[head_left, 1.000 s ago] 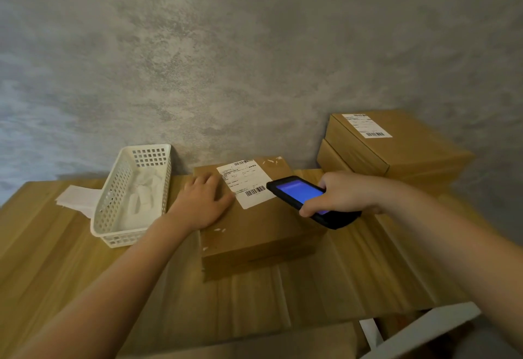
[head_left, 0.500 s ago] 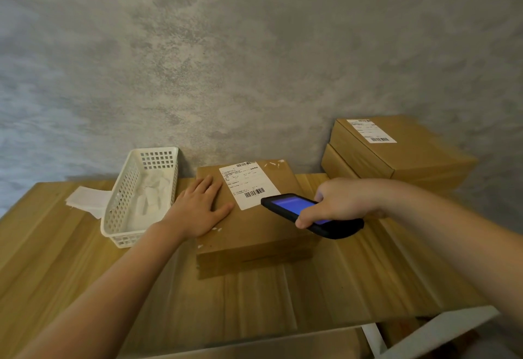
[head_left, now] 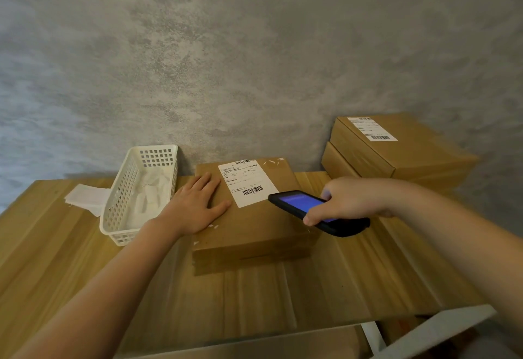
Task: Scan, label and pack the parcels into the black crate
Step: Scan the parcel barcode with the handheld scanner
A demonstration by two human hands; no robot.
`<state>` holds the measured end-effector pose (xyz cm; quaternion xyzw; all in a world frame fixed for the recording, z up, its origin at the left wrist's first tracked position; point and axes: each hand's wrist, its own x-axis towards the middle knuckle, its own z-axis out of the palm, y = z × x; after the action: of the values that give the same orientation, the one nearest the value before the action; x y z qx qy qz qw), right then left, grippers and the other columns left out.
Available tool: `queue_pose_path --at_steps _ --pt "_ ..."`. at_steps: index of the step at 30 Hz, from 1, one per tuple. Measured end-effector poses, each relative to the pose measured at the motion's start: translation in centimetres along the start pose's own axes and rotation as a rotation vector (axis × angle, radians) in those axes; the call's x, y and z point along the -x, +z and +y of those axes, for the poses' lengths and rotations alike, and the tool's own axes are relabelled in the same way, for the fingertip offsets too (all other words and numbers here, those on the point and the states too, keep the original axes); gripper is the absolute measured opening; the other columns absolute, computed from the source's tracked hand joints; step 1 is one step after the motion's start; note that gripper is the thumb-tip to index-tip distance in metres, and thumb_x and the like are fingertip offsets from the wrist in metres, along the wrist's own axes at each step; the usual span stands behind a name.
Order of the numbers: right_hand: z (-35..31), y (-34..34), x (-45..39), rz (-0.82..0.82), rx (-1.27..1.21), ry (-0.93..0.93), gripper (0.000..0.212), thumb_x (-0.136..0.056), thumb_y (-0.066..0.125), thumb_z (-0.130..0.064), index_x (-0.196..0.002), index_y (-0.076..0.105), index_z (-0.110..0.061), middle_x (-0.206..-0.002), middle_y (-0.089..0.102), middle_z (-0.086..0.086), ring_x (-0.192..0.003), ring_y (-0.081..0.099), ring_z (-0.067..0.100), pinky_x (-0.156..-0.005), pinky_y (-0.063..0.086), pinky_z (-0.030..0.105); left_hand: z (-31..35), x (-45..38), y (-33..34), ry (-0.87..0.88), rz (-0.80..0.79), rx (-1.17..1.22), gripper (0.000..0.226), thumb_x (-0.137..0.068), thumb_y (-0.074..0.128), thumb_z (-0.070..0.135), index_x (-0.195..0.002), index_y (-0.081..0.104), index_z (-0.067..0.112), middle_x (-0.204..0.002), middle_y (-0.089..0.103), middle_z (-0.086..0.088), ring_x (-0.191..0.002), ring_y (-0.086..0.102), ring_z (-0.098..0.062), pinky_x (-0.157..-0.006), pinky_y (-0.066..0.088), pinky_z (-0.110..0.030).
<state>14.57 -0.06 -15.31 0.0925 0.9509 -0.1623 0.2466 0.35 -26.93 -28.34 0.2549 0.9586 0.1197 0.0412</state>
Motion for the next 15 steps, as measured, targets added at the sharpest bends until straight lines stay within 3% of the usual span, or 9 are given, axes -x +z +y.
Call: queue_pose_path --at_steps 5,9,11,15 --pt "3.9 1.1 -2.9 0.187 -0.057 0.129 0.048 -0.076 0.067 -0.063 -0.088 0.055 -0.018 -0.081 0.061 0.003 -0.066 0.059 0.015 -0.056 0.042 0.023 -0.1 0.5 -0.4 0.03 0.058 0.013 0.098 -0.073 0.013 0.082 -0.153 0.026 0.028 -0.159 0.025 0.0 -0.147 0.017 -0.024 -0.121 0.017 -0.042" --pt "7.6 3.8 -7.1 0.38 -0.162 0.259 0.052 -0.07 0.068 -0.063 -0.09 0.057 -0.016 -0.084 0.061 0.003 -0.071 0.061 0.017 -0.055 0.041 0.025 1.3 1.2 -0.6 0.076 0.155 -0.005 0.06 -0.093 0.043 0.059 -0.145 0.043 0.028 -0.148 0.042 0.004 -0.137 0.031 -0.02 -0.115 0.025 -0.037" --pt "8.5 5.4 -9.0 0.445 -0.168 0.296 0.058 -0.07 0.069 -0.062 -0.099 0.055 -0.014 -0.096 0.058 0.006 -0.075 0.059 0.018 -0.055 0.041 0.025 2.1 1.7 -0.5 0.072 0.173 0.03 0.053 -0.095 0.048 0.052 -0.143 0.046 0.029 -0.147 0.043 0.007 -0.137 0.032 -0.018 -0.115 0.025 -0.035" --pt "8.5 7.5 -11.9 0.425 -0.078 0.34 0.08 -0.07 0.065 -0.071 -0.124 0.049 -0.013 -0.119 0.049 0.011 -0.09 0.056 0.022 -0.07 0.046 0.031 3.6 2.7 0.0 0.067 0.155 0.068 0.054 -0.095 0.045 0.055 -0.143 0.044 0.031 -0.149 0.04 0.009 -0.139 0.03 -0.015 -0.115 0.022 -0.033"
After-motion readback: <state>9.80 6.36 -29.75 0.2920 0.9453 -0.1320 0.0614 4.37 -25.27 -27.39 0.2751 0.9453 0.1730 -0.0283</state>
